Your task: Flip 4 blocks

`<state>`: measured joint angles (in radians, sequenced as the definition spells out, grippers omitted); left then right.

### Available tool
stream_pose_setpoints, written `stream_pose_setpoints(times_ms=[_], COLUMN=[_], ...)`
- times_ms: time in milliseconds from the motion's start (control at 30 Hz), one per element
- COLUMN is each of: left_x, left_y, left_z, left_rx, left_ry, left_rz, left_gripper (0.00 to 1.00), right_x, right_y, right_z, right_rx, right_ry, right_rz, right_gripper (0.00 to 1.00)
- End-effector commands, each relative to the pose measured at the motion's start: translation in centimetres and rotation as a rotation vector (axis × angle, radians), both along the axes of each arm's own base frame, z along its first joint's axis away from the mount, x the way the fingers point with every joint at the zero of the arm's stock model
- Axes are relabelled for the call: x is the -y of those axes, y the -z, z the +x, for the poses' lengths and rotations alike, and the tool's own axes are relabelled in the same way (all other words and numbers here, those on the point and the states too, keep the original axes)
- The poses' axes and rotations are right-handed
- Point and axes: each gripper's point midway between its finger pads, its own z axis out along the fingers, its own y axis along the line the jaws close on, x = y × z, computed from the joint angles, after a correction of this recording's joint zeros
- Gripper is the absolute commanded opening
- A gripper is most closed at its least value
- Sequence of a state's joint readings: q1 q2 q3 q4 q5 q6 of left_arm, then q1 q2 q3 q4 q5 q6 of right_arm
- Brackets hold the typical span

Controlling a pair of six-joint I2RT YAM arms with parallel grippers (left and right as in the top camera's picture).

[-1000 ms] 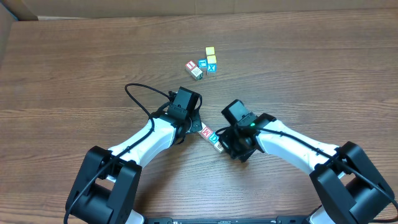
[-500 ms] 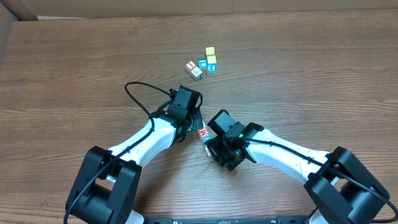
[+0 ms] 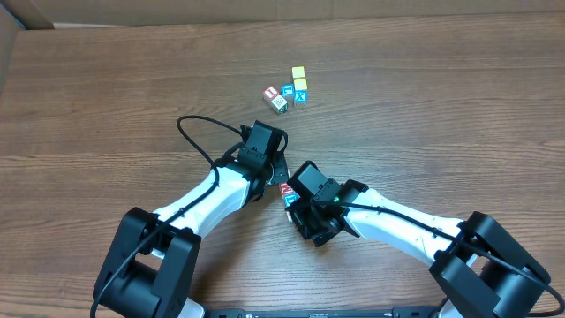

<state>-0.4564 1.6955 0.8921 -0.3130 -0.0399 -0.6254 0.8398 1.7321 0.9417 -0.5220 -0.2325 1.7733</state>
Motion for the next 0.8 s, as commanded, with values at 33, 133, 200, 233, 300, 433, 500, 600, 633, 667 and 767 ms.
stream_pose_setpoints(times_ms=[33, 133, 200, 233, 300, 433, 500, 600, 633, 667, 767], left_x=[1.5, 1.5, 1.5, 1.5, 1.5, 1.2, 1.2, 1.2, 1.2, 1.2, 1.2], left_y=[1.1, 1.1, 1.1, 1.1, 1.1, 1.2, 1.2, 1.2, 1.2, 1.2, 1.2], left_z=[-1.9, -1.9, -1.9, -1.9, -1.9, -1.8, -1.7, -1.7, -1.7, -1.7, -1.7], left_rx=[-0.074, -0.074, -0.074, -0.074, -0.074, -0.069, -0.067, -0.067, -0.067, -0.067, -0.066], left_ry=[0.079, 0.079, 0.079, 0.079, 0.079, 0.073, 0.071, 0.071, 0.071, 0.071, 0.071], left_rz=[-0.032, -0.032, -0.032, -0.032, -0.032, -0.02, -0.017, -0.017, -0.017, -0.017, -0.016], left_gripper=[0.13, 0.13, 0.13, 0.13, 0.13, 0.12, 0.12, 0.11, 0.11, 0.11, 0.11], right_x=[-1.2, -1.6, -1.5, -1.5, -1.5, -1.3, -0.9, -0.5, -0.4, -0.4, -0.3], right_y=[-1.6, -1.6, -1.6, -1.5, -1.5, -1.4, -1.2, -1.0, -1.0, -0.9, -0.9], right_z=[2.0, 1.9, 1.9, 1.8, 1.8, 1.7, 1.5, 1.1, 1.0, 1.0, 0.9], right_rx=[0.1, 0.12, 0.129, 0.129, 0.128, 0.124, 0.116, 0.1, 0.097, 0.095, 0.092], right_ry=[0.026, 0.018, 0.017, 0.016, 0.016, 0.009, 0.009, 0.007, 0.007, 0.007, 0.007], right_rz=[0.043, 0.04, 0.032, 0.028, 0.026, 0.017, 0.002, -0.018, -0.021, -0.023, -0.026], right_gripper=[0.13, 0.13, 0.13, 0.13, 0.13, 0.15, 0.17, 0.22, 0.24, 0.27, 0.28])
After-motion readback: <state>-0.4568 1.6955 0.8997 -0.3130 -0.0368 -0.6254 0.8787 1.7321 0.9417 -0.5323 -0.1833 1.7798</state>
